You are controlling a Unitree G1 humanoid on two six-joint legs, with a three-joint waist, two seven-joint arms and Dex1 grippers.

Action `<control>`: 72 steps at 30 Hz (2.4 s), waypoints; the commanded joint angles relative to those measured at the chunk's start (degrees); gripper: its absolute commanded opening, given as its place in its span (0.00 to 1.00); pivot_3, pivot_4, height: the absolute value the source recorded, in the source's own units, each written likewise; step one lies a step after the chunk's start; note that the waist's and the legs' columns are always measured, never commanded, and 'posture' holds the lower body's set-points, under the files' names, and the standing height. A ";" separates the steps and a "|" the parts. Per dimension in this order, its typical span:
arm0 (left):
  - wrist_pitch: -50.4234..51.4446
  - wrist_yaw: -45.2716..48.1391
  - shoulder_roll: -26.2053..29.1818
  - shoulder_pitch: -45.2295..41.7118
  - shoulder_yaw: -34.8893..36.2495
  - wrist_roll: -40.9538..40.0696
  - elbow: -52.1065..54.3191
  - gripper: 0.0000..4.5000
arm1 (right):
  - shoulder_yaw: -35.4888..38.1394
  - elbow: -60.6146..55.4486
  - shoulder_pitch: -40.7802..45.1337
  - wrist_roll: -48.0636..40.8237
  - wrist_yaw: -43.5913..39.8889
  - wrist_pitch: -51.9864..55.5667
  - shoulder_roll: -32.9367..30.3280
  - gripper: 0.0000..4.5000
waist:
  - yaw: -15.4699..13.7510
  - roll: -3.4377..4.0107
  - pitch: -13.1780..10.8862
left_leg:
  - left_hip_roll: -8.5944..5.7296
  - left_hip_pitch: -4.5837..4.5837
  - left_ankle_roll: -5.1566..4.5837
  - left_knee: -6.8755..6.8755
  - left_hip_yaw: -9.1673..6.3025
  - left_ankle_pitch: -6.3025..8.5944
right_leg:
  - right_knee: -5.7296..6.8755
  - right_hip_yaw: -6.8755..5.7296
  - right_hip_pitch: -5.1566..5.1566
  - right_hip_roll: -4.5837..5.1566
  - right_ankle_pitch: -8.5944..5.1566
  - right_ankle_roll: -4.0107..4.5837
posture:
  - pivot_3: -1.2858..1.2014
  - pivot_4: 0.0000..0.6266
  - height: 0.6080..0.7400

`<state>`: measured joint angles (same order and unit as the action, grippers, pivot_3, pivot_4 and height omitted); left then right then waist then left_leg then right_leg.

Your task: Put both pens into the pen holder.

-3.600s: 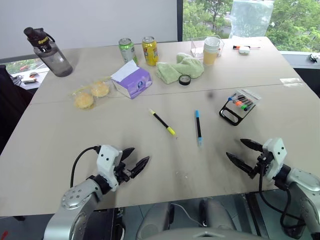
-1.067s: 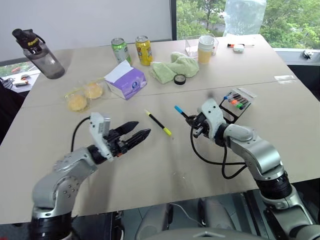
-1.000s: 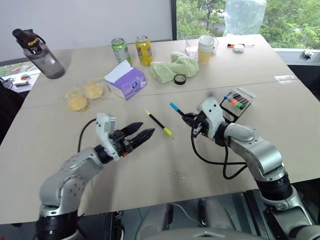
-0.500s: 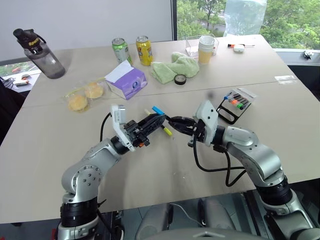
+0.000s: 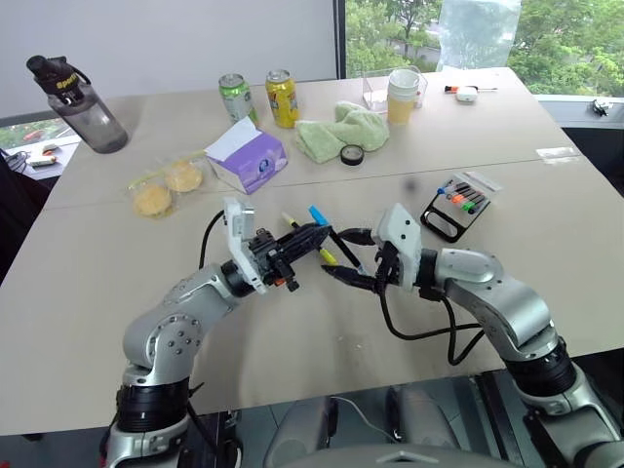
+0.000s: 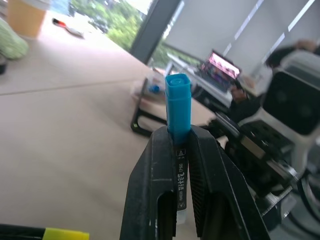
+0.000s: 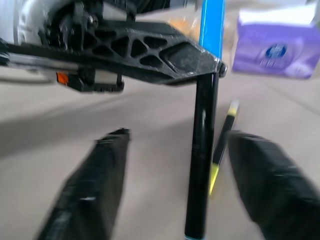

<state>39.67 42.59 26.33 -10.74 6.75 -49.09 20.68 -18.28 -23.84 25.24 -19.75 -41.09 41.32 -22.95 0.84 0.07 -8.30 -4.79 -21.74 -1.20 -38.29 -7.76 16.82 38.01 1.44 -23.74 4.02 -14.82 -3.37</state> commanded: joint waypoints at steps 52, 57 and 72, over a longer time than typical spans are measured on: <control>-8.18 4.70 2.19 1.91 -4.97 8.68 2.25 0.52 | 20.18 13.20 -9.71 25.00 13.37 -59.89 -13.96 0.00 | -0.03 -0.06 -0.05 | 0.00 0.02 0.00 0.00 0.06 -0.01 | 0.02 0.06 0.02 -0.02 0.00 0.00 | 0.52 0.24 1.00; -9.21 6.38 3.55 2.48 -4.52 8.97 2.17 0.52 | 19.41 12.77 -9.80 24.03 12.29 -59.03 -12.98 0.00 | -0.09 -0.06 -0.05 | 0.01 0.01 0.00 0.00 0.06 -0.01 | 0.00 0.07 0.02 -0.02 0.00 0.00 | 0.52 0.24 1.00; -16.60 10.77 5.74 2.86 -8.19 15.51 3.21 0.55 | 19.17 19.97 -8.33 25.42 12.51 -61.07 -12.30 0.20 | 0.00 -0.06 -0.05 | 0.00 0.02 0.00 0.00 0.07 -0.01 | 0.01 0.10 0.03 -0.02 0.00 0.00 | 0.52 0.24 1.00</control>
<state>24.48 52.71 31.61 -7.66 -0.93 -33.94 21.88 0.48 -3.19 15.42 5.64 -28.83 -18.88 -35.09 0.84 0.01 -8.35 -4.78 -21.72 -1.21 -38.28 -7.68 16.81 38.02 1.53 -23.72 3.99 -14.82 -3.37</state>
